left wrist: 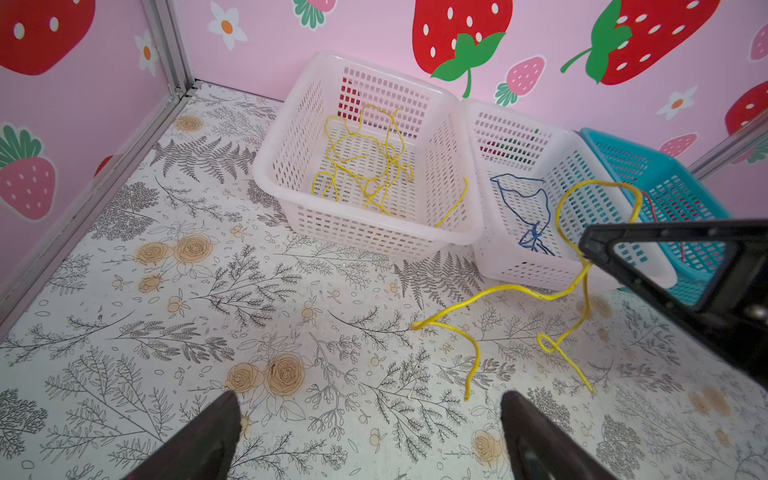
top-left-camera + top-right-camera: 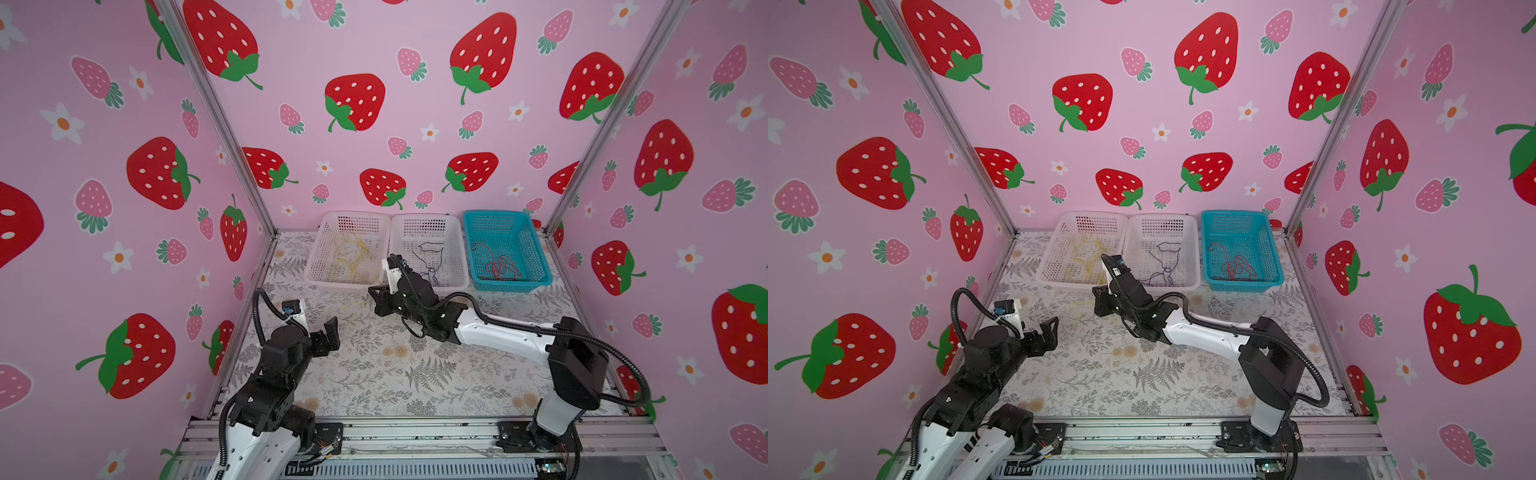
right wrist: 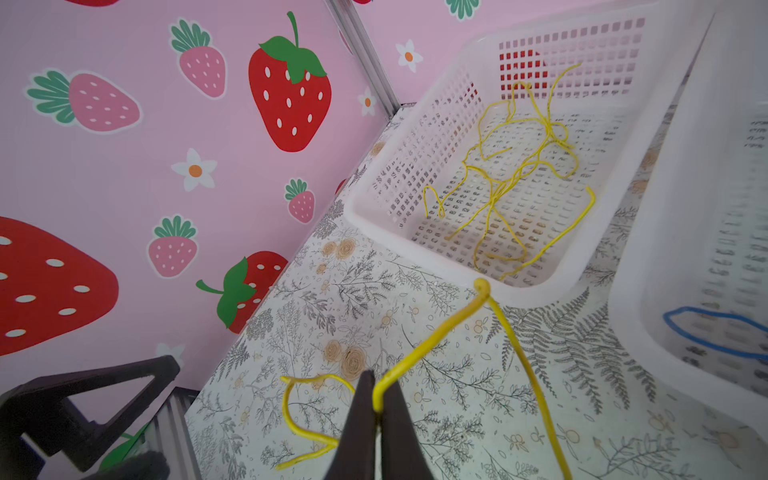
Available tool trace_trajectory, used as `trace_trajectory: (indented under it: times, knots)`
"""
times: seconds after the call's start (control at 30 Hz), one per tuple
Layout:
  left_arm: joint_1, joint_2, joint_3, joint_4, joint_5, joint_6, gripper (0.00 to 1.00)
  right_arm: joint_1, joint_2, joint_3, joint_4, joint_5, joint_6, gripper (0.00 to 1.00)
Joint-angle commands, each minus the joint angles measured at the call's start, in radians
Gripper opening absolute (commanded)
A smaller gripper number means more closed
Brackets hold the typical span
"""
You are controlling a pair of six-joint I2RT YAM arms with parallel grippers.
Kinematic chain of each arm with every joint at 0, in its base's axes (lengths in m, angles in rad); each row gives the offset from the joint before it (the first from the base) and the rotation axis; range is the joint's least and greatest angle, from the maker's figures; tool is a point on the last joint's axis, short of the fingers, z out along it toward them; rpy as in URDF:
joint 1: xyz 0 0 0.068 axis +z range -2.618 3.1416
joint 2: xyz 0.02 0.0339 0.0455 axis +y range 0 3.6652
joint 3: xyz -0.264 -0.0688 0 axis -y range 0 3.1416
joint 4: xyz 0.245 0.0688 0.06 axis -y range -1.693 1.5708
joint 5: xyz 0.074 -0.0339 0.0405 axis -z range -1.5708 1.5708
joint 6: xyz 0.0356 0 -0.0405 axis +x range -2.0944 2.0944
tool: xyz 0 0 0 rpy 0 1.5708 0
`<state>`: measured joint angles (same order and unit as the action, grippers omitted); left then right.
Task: Untangle the cables
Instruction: 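Lift the yellow wire with the right gripper over the leftmost white basket, then open the right gripper to drop the yellow wire into the basket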
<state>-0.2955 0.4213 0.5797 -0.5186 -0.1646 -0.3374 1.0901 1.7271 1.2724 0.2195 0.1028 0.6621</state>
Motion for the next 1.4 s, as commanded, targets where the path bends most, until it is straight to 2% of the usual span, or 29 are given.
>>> trace_trajectory:
  times: [0.0,0.4,0.83,1.0,1.37]
  knots:
    - [-0.004,-0.008,-0.007,0.024,-0.010,0.006,0.99,-0.014,0.014,0.110,-0.062,0.041,-0.088,0.00]
    - [-0.008,-0.011,-0.010,0.026,-0.004,0.004,0.99,-0.131,0.303,0.591,-0.248,-0.045,-0.188,0.00]
    - [-0.020,-0.012,-0.011,0.028,-0.004,0.005,0.99,-0.223,0.661,1.014,-0.243,-0.229,-0.188,0.00]
    - [-0.020,-0.014,-0.012,0.028,-0.006,0.007,0.99,-0.250,0.776,1.096,-0.210,-0.322,-0.138,0.00]
    - [-0.021,-0.023,-0.012,0.027,-0.013,0.005,0.99,-0.253,0.844,1.098,-0.157,-0.349,-0.150,0.03]
